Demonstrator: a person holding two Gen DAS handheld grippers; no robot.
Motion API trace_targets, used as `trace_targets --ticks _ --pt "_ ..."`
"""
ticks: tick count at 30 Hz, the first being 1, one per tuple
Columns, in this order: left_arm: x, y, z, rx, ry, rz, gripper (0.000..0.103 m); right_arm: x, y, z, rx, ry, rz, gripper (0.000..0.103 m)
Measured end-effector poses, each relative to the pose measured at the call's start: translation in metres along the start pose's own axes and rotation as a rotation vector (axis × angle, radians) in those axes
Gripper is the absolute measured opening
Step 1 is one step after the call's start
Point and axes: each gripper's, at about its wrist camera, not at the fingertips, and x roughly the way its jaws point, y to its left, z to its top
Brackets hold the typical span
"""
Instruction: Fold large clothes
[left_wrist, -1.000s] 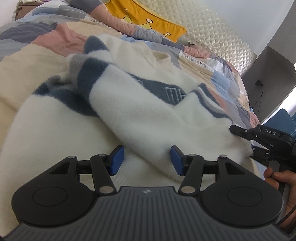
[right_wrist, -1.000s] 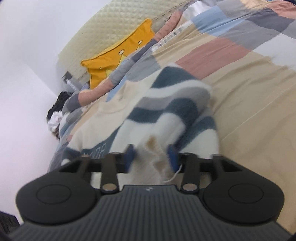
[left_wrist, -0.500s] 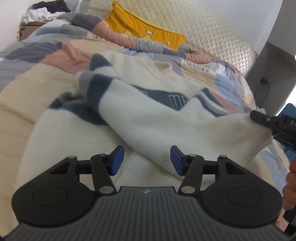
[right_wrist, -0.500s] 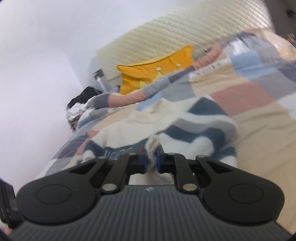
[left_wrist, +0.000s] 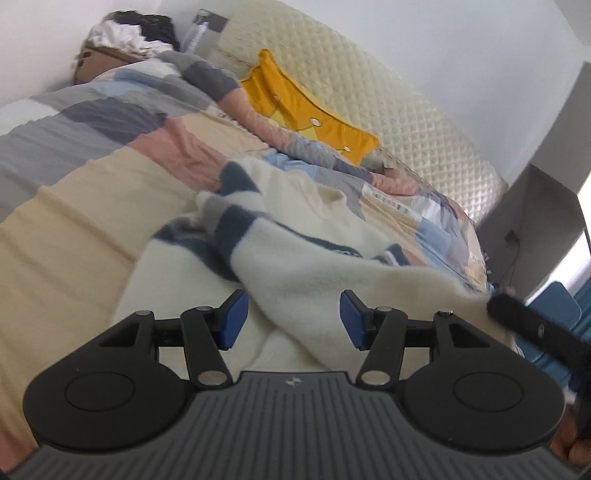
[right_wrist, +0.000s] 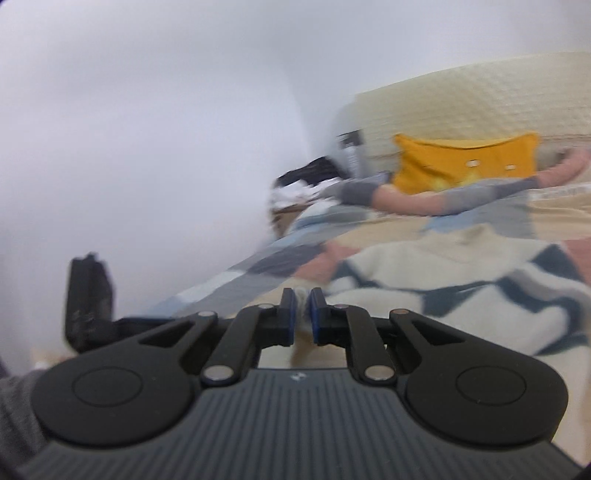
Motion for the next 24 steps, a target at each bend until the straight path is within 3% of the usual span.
trace_targets --ticks 8,14,17,20,22,24 --pt "-0.013 0.0 -0.001 -0.007 -0.012 0.018 0.061 0.012 0.052 -0.031 -0.123 0.185 0.15 0.012" --pt "-0.01 0.0 -0.001 -0.006 0.008 0.029 0.061 0.029 0.086 -0.068 -0.217 0.43 0.268 0.012" --pt "-0.007 0.005 0.001 -0.027 0.018 0.027 0.061 0.04 0.094 -0.081 -0.25 0.535 0.277 0.013" --pt "-0.006 0.009 0.003 -0.045 0.028 0.04 0.061 0.044 0.087 -0.08 -0.188 0.562 0.255 0.014" --pt "-0.006 0.013 0.004 -0.063 0.037 0.047 0.061 0.042 0.077 -0.072 -0.135 0.537 0.255 0.026" --pt "-0.005 0.018 0.005 -0.083 0.046 0.052 0.061 0.036 0.067 -0.064 -0.062 0.495 0.259 0.063"
